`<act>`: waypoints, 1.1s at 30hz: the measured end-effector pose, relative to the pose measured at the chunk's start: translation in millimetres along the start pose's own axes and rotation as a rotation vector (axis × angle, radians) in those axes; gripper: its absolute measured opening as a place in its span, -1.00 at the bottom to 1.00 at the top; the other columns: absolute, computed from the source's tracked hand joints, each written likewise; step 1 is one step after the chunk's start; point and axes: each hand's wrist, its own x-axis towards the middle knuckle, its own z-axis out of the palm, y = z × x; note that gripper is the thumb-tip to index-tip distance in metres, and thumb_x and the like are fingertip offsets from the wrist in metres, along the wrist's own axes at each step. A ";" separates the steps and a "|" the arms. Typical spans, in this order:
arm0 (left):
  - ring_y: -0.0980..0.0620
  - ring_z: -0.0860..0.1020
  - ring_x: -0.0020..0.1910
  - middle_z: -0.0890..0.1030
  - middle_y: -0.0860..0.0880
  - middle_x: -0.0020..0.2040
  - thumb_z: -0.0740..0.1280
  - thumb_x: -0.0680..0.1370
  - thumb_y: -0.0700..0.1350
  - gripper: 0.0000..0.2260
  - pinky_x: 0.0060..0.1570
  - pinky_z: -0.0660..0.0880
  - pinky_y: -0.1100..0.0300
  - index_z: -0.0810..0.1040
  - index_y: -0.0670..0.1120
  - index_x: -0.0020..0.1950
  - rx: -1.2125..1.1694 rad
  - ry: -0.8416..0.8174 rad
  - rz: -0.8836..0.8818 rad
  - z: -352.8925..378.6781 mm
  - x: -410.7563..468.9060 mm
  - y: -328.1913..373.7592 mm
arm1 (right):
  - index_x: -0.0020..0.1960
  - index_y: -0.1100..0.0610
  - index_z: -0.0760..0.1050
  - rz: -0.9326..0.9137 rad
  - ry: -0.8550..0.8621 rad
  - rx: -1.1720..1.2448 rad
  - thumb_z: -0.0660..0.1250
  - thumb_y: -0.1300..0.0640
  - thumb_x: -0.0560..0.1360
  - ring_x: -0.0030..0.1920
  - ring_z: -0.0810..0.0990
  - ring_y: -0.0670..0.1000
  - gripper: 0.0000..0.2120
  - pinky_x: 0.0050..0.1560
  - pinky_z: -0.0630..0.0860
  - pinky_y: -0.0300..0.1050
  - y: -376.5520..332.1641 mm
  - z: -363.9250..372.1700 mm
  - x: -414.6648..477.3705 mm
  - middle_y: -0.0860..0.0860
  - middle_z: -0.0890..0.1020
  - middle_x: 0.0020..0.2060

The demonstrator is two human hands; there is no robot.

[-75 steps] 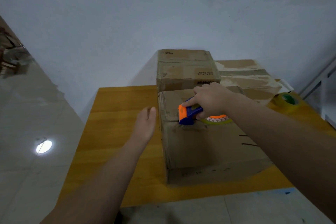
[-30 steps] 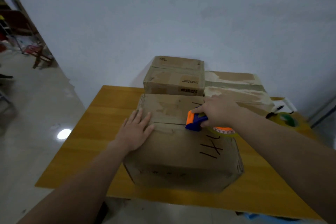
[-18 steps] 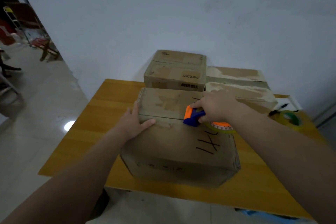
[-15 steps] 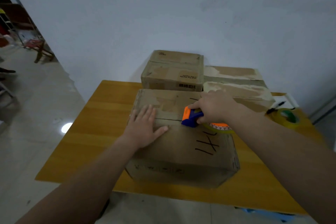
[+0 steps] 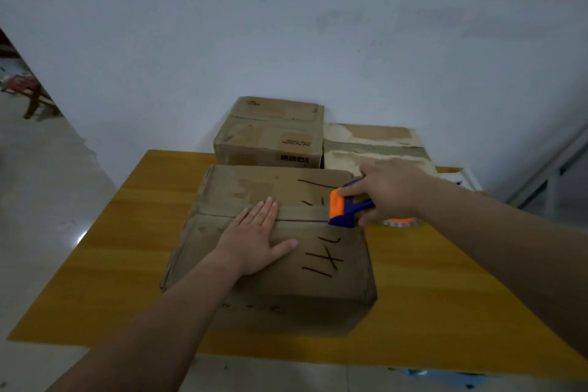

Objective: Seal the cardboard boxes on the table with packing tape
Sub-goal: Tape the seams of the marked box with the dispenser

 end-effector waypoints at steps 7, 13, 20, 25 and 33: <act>-0.01 -0.17 0.52 -0.19 -0.09 0.55 -0.15 0.49 0.41 -0.19 0.46 -0.18 0.03 -0.21 -0.12 0.54 0.044 -0.030 -0.128 -6.3 3.1 54.8 | 0.46 -0.26 0.19 -0.043 0.030 -0.027 0.25 -0.26 0.50 0.09 0.45 0.10 -0.43 -0.10 0.28 -0.07 1.3 25.5 0.4 0.06 0.43 0.16; 0.13 -0.15 0.51 -0.14 0.04 0.56 -0.17 0.52 0.38 -0.29 0.43 -0.21 0.06 -0.16 0.00 0.54 -0.037 0.024 -0.050 -0.6 -0.8 64.4 | 0.48 -0.24 0.14 -0.050 0.090 0.010 0.21 -0.26 0.51 0.09 0.45 0.12 -0.42 -0.10 0.29 -0.08 7.8 36.5 -5.6 0.09 0.42 0.14; 0.06 -0.19 0.51 -0.17 0.02 0.55 -0.23 0.26 0.58 0.00 0.41 -0.25 0.02 -0.20 0.00 0.54 0.059 -0.030 -0.110 -12.6 8.0 46.4 | 0.48 -0.23 0.16 -0.069 0.096 0.072 0.25 -0.24 0.51 0.11 0.45 0.13 -0.42 -0.07 0.30 -0.07 14.4 38.1 -6.9 0.10 0.41 0.16; 0.08 -0.18 0.51 -0.18 0.03 0.55 0.02 0.28 0.57 0.03 0.42 -0.24 0.06 -0.21 0.01 0.54 0.015 -0.057 -0.006 -15.8 32.7 58.7 | 0.48 -0.23 0.17 -0.106 0.107 0.075 0.27 -0.24 0.49 0.12 0.43 0.14 -0.40 -0.06 0.28 -0.05 15.0 36.6 -3.5 0.10 0.41 0.14; 0.12 -0.01 0.51 0.02 0.07 0.55 0.06 0.33 0.52 -0.08 0.43 -0.14 0.12 -0.02 0.04 0.55 -0.025 0.032 -0.042 -6.2 27.8 56.6 | 0.48 -0.27 0.11 -0.110 0.092 0.163 0.25 -0.35 0.43 -0.11 0.33 -0.01 -0.32 -0.19 0.24 -0.11 38.2 39.1 -11.3 -0.02 0.28 -0.07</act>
